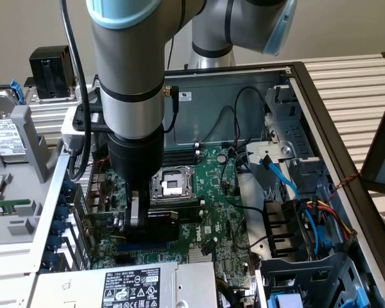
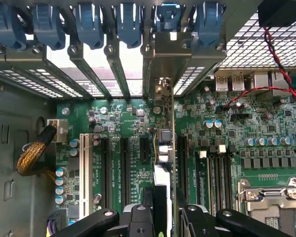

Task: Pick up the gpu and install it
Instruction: 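Insert the gpu into the slot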

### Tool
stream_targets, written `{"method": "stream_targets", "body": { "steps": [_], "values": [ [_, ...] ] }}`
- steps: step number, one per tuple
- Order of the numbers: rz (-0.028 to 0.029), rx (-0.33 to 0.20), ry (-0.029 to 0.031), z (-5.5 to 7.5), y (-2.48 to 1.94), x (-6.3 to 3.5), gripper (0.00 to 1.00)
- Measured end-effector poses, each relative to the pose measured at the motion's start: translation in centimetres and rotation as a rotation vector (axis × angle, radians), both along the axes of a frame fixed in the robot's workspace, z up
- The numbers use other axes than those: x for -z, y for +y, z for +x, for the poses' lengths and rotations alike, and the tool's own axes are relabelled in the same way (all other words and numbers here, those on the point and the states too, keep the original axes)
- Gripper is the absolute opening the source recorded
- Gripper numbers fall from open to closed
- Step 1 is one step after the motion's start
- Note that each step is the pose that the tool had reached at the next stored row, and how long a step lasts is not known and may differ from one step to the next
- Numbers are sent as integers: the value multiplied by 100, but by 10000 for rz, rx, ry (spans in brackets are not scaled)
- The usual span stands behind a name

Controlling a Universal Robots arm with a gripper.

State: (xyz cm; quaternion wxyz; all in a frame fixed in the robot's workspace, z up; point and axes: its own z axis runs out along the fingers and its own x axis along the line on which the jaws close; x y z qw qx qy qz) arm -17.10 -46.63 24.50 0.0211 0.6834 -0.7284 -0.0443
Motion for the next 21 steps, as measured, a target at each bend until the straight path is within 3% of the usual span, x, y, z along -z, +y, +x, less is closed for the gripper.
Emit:
{"method": "stream_targets", "body": {
  "steps": [21],
  "values": [
    [-12,-30,2,-4,-5,16,27]
  ]
}}
